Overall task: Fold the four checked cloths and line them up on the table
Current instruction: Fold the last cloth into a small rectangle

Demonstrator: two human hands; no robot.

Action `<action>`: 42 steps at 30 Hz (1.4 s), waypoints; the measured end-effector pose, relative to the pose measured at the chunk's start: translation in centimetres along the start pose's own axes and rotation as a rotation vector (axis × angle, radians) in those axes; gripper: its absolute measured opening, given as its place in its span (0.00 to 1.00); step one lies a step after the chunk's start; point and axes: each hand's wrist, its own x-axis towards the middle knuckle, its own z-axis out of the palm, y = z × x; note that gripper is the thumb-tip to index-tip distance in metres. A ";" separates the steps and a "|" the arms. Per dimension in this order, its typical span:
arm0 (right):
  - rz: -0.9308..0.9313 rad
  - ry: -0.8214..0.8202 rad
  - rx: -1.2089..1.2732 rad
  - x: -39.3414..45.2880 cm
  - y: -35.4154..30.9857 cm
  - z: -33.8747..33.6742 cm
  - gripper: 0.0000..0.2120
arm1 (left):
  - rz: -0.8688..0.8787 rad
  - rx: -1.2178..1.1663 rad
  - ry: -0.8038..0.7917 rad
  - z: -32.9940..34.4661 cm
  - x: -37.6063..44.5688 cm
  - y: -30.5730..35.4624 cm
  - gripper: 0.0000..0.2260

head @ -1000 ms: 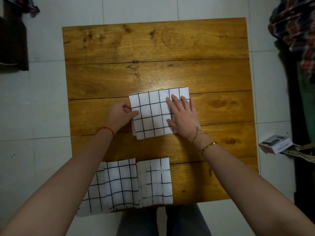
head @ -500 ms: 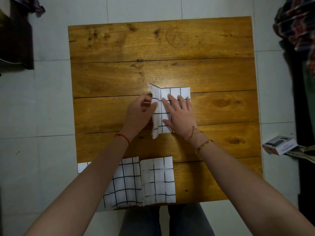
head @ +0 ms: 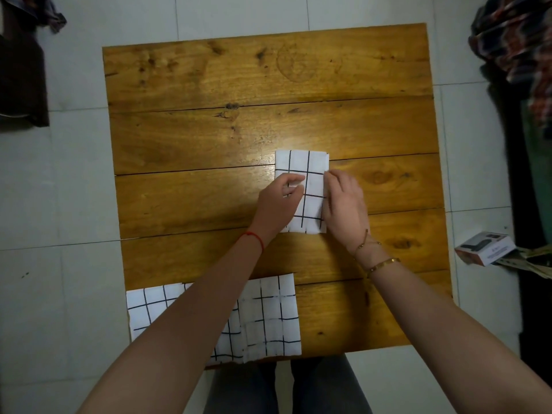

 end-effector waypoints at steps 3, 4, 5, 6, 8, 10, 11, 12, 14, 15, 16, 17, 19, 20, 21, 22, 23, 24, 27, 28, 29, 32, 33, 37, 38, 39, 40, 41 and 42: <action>0.136 0.106 0.009 -0.7 0.4 -0.3 0.16 | 0.078 0.077 -0.007 -0.1 -0.4 -0.5 0.13; 0.170 0.107 0.024 -0.7 0.6 -0.1 0.14 | 0.136 0.139 0.017 -0.3 -0.3 -0.8 0.13; 0.196 0.096 0.037 -0.7 0.7 0.0 0.13 | 0.200 0.229 0.047 -0.5 -0.2 -1.2 0.15; 0.218 0.078 0.043 -0.6 0.8 0.1 0.13 | 0.252 0.335 0.080 -0.8 0.0 -1.7 0.16; 0.257 0.032 0.061 -0.4 0.8 0.3 0.14 | 0.293 0.512 0.136 -1.5 0.3 -2.1 0.20; 0.287 0.006 0.109 -0.1 0.6 0.4 0.16 | 0.276 0.617 0.133 -2.0 0.4 -2.4 0.24; 0.294 0.001 0.133 0.2 0.5 0.4 0.17 | 0.267 0.661 0.112 -2.2 0.4 -2.6 0.25; 0.300 -0.002 0.156 0.3 0.3 0.5 0.17 | 0.257 0.701 0.086 -2.2 0.3 -2.9 0.27; 0.318 -0.005 0.199 0.7 0.0 0.6 0.16 | 0.226 0.769 0.033 -2.3 0.2 -3.3 0.31; 0.336 -0.006 0.222 0.9 -0.2 0.6 0.16 | 0.211 0.806 0.016 -2.2 0.1 -3.4 0.33; 0.358 -0.008 0.244 1.0 -0.3 0.6 0.15 | 0.198 0.845 0.007 -2.1 0.0 -3.5 0.35; 0.379 -0.010 0.260 1.2 -0.5 0.7 0.14 | 0.187 0.888 0.004 -2.0 0.0 -3.5 0.37; 0.414 -0.012 0.278 1.4 -0.6 0.8 0.12 | 0.170 0.972 0.003 -1.7 -0.2 -3.7 0.39; 0.427 -0.010 0.288 1.5 -0.6 0.9 0.11 | 0.165 1.008 0.002 -1.5 -0.2 -3.8 0.41; 0.435 -0.008 0.298 1.6 -0.5 0.9 0.10 | 0.167 1.037 0.001 -1.4 -0.2 -3.9 0.41; 0.439 -0.009 0.305 1.7 -0.4 1.0 0.09 | 0.171 1.059 0.002 -1.3 -0.2 -3.9 0.42; 0.438 -0.011 0.308 1.8 -0.3 1.0 0.08 | 0.173 1.074 0.002 -1.2 -0.2 -4.0 0.42; 0.435 -0.015 0.311 1.9 -0.1 1.0 0.08 | 0.172 1.084 -0.001 -1.1 -0.2 -4.0 0.43; 0.427 -0.008 0.323 2.0 0.2 0.7 0.06 | 0.186 1.101 -0.012 -1.3 -0.2 -4.0 0.41; 0.405 0.016 0.294 2.0 0.2 0.4 0.05 | 0.202 1.094 -0.009 -1.4 -0.3 -3.9 0.39; 0.361 0.054 0.231 2.1 0.2 0.2 0.05 | 0.226 1.082 0.004 -1.5 -0.3 -3.9 0.36; 0.143 0.124 -0.020 2.3 -0.3 -0.5 0.07 | 0.305 1.091 0.052 -1.9 0.3 -3.4 0.29; 0.060 0.111 -0.080 2.5 -0.7 -0.6 0.09 | 0.320 1.101 0.061 -2.1 0.7 -3.3 0.30; -0.226 -0.041 -0.208 3.2 -1.8 0.1 0.18 | 0.363 1.186 0.077 -2.5 2.4 -3.1 0.33; -0.249 -0.095 -0.241 3.4 -2.1 0.5 0.21 | 0.375 1.210 0.074 -2.6 2.7 -3.2 0.32; -0.253 -0.146 -0.274 3.5 -2.4 0.9 0.22 | 0.379 1.230 0.069 -2.7 3.0 -3.3 0.30; -0.245 -0.189 -0.305 3.7 -2.7 1.1 0.24 | 0.375 1.238 0.062 -2.7 3.2 -3.3 0.29; -0.234 -0.226 -0.331 3.8 -2.8 1.3 0.25 | 0.362 1.238 0.048 -2.6 3.4 -3.4 0.29; -0.225 -0.264 -0.356 3.9 -2.8 1.4 0.26 | 0.348 1.236 0.034 -2.5 3.5 -3.4 0.29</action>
